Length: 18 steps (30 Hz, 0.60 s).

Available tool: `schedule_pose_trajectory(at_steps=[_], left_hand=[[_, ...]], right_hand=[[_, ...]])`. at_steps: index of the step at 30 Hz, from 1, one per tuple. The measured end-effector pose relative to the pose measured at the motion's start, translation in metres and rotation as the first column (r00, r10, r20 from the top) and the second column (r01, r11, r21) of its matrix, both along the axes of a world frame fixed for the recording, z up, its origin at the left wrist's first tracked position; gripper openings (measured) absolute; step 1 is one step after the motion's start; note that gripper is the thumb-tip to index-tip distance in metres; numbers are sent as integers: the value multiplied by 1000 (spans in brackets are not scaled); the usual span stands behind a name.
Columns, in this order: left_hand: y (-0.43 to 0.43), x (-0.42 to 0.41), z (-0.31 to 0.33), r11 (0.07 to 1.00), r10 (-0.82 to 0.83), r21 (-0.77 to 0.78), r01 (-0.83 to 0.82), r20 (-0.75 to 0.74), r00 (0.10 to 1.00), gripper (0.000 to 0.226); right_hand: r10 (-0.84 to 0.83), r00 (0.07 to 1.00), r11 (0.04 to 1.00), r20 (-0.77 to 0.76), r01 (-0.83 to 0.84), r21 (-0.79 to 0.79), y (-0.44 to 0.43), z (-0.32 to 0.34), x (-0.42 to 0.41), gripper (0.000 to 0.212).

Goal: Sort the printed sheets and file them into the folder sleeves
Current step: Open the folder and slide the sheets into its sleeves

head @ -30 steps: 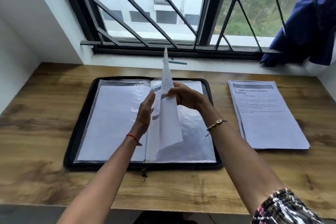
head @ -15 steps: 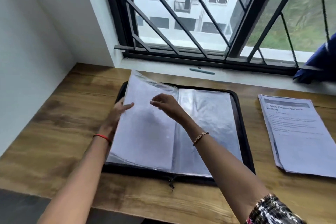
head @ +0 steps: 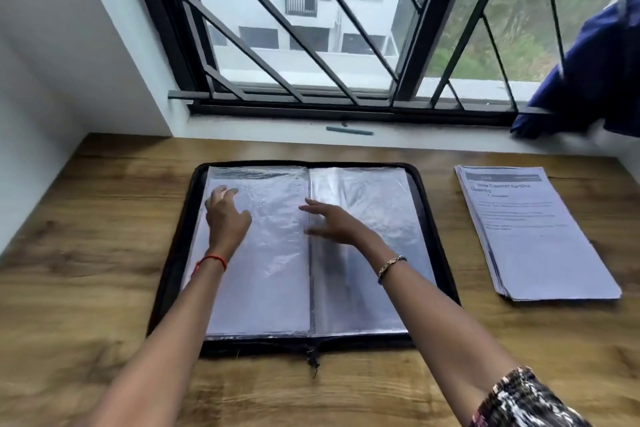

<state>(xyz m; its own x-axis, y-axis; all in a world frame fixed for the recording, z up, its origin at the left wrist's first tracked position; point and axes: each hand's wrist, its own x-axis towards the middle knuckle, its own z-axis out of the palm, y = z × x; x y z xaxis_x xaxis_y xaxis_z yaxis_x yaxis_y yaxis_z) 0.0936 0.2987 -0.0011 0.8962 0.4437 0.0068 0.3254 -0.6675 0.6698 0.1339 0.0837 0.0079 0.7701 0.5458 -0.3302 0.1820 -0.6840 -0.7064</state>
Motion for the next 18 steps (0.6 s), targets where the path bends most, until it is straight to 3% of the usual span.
schedule_pose_trajectory(at_steps=[4, 8, 13, 18], left_hand=[[-72, 22, 9, 976, -193, -68, 205, 149, 970, 36], [-156, 39, 17, 916, -316, -181, 357, 222, 922, 25], [-259, 52, 20, 829, -437, -303, 471, 175, 882, 19], [-348, 68, 11, 799, -481, -366, 477, 85, 872, 20]], right_hand=[[-314, 946, 948, 77, 309, 70, -57, 6, 13, 36], [-558, 808, 829, 186, 552, 89, -139, 15, 24, 23], [-742, 610, 660, 278, 738, 143, -245, 25, 25, 19], [-815, 486, 541, 315, 833, 115, -344, 11, 32, 22]])
